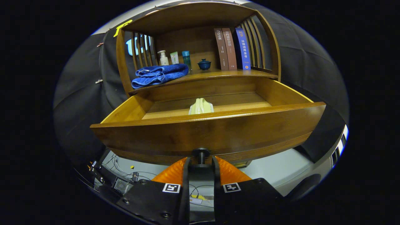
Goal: Pull open the drawer, take out the items inside it, and place them on the countertop above the cabinet.
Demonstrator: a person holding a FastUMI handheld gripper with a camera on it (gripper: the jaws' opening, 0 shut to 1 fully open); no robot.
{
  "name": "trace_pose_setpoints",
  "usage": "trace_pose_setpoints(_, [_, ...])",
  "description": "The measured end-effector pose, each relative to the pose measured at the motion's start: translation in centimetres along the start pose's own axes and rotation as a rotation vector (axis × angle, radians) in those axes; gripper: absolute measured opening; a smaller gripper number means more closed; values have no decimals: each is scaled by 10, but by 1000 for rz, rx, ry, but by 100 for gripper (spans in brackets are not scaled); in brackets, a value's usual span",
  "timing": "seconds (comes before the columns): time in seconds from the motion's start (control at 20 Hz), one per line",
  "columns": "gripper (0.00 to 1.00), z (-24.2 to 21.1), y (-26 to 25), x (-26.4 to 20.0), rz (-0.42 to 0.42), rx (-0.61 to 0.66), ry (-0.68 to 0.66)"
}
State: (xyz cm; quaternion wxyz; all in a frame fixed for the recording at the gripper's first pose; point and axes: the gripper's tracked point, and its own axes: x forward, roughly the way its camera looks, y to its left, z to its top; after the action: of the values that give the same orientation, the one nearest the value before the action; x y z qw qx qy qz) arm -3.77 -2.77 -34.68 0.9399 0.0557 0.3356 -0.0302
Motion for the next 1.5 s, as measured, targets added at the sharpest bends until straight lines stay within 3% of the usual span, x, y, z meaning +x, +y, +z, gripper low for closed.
trace_pose_setpoints(0.15, [35, -4, 1, 2, 4, -3, -3])
trace_pose_setpoints(0.25, [44, -1, -1, -3, 13, 33, 11])
trace_pose_setpoints(0.45, [100, 15, -4, -33, 4, 62, 0])
trace_pose_setpoints(0.7, [99, 89, 19, -48, 62, 15, -54])
trace_pose_setpoints(0.8, [99, 121, 30, -25, 86, 7, -73])
trace_pose_setpoints(1.0, [100, 149, 31, 39, 48, -4, 39])
trace_pose_setpoints(1.4, [100, 138, 10, 144, -50, -7, 326])
trace_pose_setpoints(1.5, [92, 129, 4, 157, -80, 5, 390])
